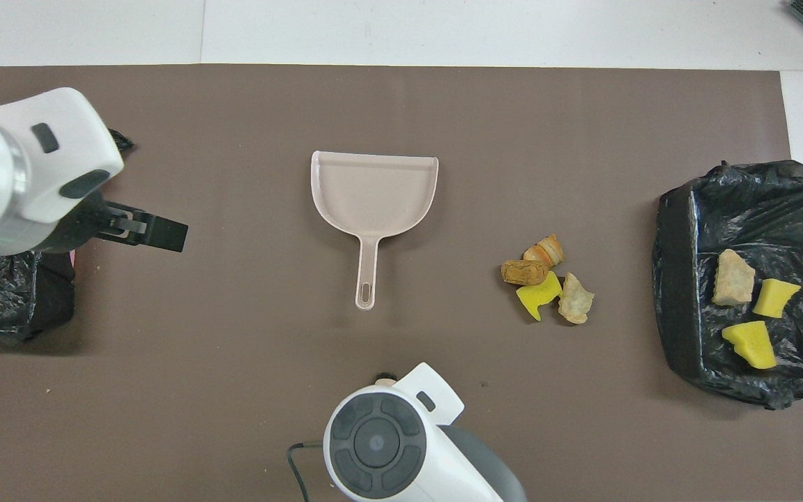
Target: Sweep and dump trash in bin
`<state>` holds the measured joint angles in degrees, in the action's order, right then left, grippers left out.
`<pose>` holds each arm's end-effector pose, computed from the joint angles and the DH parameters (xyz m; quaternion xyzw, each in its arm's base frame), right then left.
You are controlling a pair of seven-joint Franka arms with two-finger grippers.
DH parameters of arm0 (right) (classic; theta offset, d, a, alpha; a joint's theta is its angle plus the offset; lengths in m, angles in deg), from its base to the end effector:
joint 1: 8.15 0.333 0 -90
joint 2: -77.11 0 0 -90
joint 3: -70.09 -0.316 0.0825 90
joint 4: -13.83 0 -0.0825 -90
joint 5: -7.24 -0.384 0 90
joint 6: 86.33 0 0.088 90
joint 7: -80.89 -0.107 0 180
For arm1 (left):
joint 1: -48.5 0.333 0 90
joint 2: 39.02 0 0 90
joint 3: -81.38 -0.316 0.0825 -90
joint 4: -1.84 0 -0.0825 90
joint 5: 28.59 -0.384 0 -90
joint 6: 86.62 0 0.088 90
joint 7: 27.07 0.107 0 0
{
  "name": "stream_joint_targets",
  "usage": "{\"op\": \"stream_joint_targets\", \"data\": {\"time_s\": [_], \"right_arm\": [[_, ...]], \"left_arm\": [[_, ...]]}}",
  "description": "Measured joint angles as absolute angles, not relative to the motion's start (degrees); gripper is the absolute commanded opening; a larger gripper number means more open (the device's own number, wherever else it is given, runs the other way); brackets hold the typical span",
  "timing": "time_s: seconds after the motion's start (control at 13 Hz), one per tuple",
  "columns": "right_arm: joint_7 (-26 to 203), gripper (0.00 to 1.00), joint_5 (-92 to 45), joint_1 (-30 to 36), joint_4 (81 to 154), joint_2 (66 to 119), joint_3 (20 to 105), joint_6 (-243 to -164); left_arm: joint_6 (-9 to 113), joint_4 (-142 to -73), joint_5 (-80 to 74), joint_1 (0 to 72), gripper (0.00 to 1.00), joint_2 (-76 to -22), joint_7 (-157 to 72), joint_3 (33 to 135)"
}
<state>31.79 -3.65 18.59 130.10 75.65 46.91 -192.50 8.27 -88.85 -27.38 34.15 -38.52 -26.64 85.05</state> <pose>0.3287 0.4152 0.4458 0.9932 -0.0266 -0.1130 0.0032 0.5323 -0.1755 0.6315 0.9863 -0.1597 0.0389 0.0164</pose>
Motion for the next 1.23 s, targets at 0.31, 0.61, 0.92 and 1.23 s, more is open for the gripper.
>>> {"op": "stream_joint_targets", "data": {"time_s": [0.31,0.61,0.92,1.23], "right_arm": [[25.7,1.0,-4.96,25.49,141.14,75.51,46.87,-204.88],[22.93,1.0,-6.89,29.19,145.19,75.56,46.93,-208.6],[20.22,1.0,-8.18,32.62,148.79,75.46,46.92,-213.65],[20.23,0.13,-8.19,32.68,149.83,75.17,47.01,-213.65]], "left_arm": [[19.18,-96.45,-27.29,29.94,1.0,-41.95,-26.89,85.09],[25.76,-97.67,-27.21,23.85,1.0,-48.77,-34.23,85.09],[34.74,-97.71,-27.21,17.91,1.0,-56.6,-44.78,85.11],[37.82,-97.65,-27.23,16.53,0.97,-60.92,-49.64,85.02]]}}
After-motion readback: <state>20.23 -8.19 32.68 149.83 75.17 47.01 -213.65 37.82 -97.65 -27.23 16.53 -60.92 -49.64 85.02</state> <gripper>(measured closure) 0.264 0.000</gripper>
